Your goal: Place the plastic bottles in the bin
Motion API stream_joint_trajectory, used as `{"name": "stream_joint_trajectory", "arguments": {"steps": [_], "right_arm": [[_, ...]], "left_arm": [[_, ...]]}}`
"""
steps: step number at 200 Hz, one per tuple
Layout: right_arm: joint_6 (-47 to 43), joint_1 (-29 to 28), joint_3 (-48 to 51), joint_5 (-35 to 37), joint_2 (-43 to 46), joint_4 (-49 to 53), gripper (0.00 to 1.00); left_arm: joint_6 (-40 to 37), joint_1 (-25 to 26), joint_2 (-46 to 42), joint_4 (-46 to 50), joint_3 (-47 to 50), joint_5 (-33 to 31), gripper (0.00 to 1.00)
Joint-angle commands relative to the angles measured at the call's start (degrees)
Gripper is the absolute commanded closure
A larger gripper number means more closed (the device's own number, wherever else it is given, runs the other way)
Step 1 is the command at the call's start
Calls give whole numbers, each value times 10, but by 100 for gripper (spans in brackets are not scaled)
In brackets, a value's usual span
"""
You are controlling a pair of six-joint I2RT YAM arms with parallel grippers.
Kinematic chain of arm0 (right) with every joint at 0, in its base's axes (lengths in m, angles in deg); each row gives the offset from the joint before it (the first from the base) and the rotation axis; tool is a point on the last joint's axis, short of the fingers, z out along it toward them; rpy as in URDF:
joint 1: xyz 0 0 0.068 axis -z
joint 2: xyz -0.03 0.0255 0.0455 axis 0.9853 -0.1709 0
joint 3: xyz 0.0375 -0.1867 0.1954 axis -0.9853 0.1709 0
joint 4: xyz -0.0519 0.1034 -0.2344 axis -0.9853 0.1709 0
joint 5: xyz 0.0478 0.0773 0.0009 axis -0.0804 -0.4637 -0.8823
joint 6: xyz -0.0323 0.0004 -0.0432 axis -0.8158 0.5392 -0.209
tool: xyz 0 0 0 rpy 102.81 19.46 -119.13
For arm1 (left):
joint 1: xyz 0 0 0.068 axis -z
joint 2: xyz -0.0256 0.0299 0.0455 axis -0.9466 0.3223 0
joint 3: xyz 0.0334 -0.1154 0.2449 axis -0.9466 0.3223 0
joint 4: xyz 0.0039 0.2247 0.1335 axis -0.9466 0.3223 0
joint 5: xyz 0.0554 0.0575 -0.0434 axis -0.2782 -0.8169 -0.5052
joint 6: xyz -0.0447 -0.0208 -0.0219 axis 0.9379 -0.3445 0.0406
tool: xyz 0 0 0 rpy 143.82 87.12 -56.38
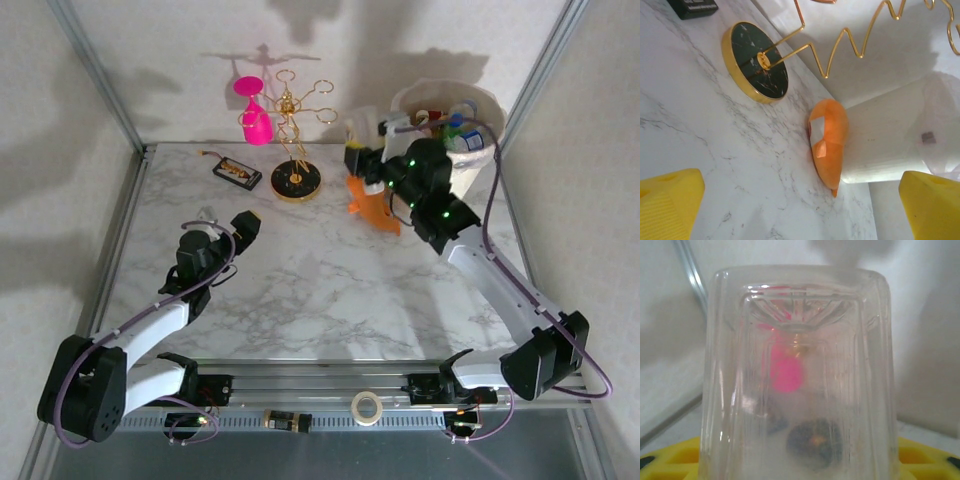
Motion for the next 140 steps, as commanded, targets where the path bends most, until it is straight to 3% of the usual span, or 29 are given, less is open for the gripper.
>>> {"name": "stream_joint_trajectory", "arguments": {"steps": [1, 91, 140], "right_arm": [[-9, 32, -72, 28, -10, 16, 58], [14, 208, -287, 28, -169, 97, 58], [13, 243, -357, 14, -258, 169, 58]], "left_arm": [[-40, 22, -3, 5, -36, -8, 0], [-130, 91, -6, 71, -85, -22, 0], [-139, 96, -10, 90, -86, -26, 0]]}}
